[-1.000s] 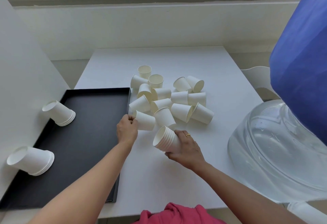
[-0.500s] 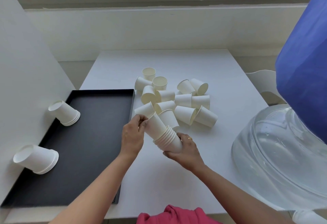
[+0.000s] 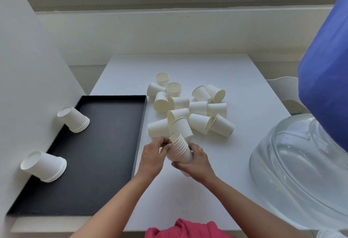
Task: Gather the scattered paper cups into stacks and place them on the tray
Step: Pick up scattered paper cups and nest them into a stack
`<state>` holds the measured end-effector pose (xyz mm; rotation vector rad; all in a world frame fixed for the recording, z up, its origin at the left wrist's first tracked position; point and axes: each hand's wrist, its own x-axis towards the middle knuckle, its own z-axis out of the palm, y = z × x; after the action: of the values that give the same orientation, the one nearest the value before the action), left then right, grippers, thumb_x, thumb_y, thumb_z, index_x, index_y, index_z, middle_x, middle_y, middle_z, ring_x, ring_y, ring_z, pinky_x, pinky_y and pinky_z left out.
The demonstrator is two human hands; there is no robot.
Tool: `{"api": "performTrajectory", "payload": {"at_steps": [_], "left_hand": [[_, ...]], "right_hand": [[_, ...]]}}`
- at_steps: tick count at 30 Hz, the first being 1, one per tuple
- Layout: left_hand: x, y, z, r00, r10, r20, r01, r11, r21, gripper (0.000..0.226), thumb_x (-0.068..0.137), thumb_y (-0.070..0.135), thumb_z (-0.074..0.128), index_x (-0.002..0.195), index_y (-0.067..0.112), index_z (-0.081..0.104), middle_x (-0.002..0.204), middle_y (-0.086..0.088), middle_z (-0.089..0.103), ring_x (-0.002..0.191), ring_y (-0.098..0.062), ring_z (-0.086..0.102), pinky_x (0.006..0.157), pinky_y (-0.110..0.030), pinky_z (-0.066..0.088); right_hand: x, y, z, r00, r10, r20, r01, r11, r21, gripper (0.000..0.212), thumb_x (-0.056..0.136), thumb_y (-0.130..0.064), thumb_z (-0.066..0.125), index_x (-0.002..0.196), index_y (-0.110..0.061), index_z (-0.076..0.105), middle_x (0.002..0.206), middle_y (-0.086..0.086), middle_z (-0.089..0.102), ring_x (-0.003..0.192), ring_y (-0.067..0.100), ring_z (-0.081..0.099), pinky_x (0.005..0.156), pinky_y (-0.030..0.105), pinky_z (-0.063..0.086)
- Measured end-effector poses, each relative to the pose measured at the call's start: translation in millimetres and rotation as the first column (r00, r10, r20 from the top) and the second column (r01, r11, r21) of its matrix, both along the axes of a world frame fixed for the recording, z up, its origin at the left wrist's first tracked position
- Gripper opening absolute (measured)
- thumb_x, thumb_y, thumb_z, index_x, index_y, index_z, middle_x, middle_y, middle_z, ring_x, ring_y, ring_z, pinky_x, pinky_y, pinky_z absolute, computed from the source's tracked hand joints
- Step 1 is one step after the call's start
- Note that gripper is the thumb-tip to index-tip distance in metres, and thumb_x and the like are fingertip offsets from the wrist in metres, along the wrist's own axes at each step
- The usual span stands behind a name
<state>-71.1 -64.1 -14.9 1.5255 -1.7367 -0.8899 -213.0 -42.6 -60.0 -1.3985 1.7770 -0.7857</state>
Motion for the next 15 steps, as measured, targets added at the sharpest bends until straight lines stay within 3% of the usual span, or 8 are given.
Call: {"api": "performTrajectory", "payload": {"at_steps": [3, 5, 7, 9, 12, 15], "left_hand": [[-2.6, 2.8, -1.4, 0.998, 0.032, -0.048, -0.032, 0.999, -0.009, 0.004, 0.087, 0.015, 0.061, 0.090, 0.017, 0.062, 0.094, 0.009, 0.060, 0.095, -0.013, 0.055, 0.074, -0.004, 0.037], [-2.6, 5.4, -5.3, 0.983, 0.087, -0.160, -0.077, 0.995, 0.069, 0.027, 0.081, 0.022, 0.068, 0.105, 0.021, 0.056, 0.107, 0.012, 0.054, 0.106, -0.011, 0.052, 0.092, -0.016, 0.040], [-1.2, 8.4, -8.6, 0.941, 0.163, -0.298, -0.095, 0.968, 0.231, 0.063, 0.072, 0.028, 0.077, 0.125, 0.023, 0.043, 0.120, 0.009, 0.050, 0.112, -0.011, 0.050, 0.099, -0.029, 0.042], [0.8, 11.1, -13.0, 0.903, 0.214, -0.373, -0.090, 0.943, 0.321, 0.077, 0.067, 0.026, 0.082, 0.129, 0.027, 0.037, 0.121, 0.007, 0.053, 0.109, -0.012, 0.054, 0.094, -0.030, 0.046], [4.7, 13.8, -18.2, 0.873, 0.240, -0.424, -0.093, 0.937, 0.337, 0.079, 0.057, 0.030, 0.085, 0.122, 0.029, 0.040, 0.116, 0.008, 0.058, 0.107, -0.010, 0.056, 0.086, -0.028, 0.049], [10.9, 14.8, -19.9, 0.856, 0.285, -0.432, -0.155, 0.938, 0.310, 0.076, 0.060, 0.024, 0.086, 0.123, 0.025, 0.044, 0.111, 0.011, 0.059, 0.106, -0.013, 0.056, 0.086, -0.029, 0.048]], "right_hand": [[0.4, 1.2, 0.4, 0.999, -0.013, 0.043, 0.013, 1.000, 0.011, 0.062, 0.061, -0.040, 0.080, 0.115, -0.024, 0.052, 0.102, -0.005, 0.054, 0.097, 0.012, 0.052, 0.081, 0.030, 0.049], [2.3, 0.7, 5.7, 0.995, -0.011, 0.101, 0.010, 1.000, 0.008, 0.057, 0.063, -0.039, 0.081, 0.111, -0.024, 0.054, 0.098, -0.008, 0.055, 0.094, 0.012, 0.056, 0.076, 0.026, 0.049], [5.6, -0.5, 12.0, 0.986, 0.021, 0.165, -0.020, 1.000, -0.007, 0.052, 0.064, -0.038, 0.082, 0.107, -0.026, 0.056, 0.093, -0.011, 0.056, 0.088, 0.008, 0.059, 0.070, 0.022, 0.050], [10.5, -1.1, 16.2, 0.975, 0.069, 0.210, -0.066, 0.998, -0.019, 0.052, 0.062, -0.042, 0.081, 0.107, -0.027, 0.058, 0.093, -0.010, 0.059, 0.086, 0.006, 0.060, 0.068, 0.019, 0.051], [16.9, -0.6, 18.0, 0.961, 0.145, 0.233, -0.140, 0.989, -0.041, 0.068, 0.050, -0.055, 0.070, 0.112, -0.030, 0.059, 0.104, -0.002, 0.063, 0.092, 0.011, 0.062, 0.070, 0.017, 0.051], [17.1, -0.8, 18.5, 0.932, 0.247, 0.266, -0.237, 0.969, -0.068, 0.060, 0.064, -0.041, 0.076, 0.119, -0.026, 0.058, 0.110, -0.004, 0.065, 0.099, 0.008, 0.062, 0.077, 0.011, 0.049]]}}
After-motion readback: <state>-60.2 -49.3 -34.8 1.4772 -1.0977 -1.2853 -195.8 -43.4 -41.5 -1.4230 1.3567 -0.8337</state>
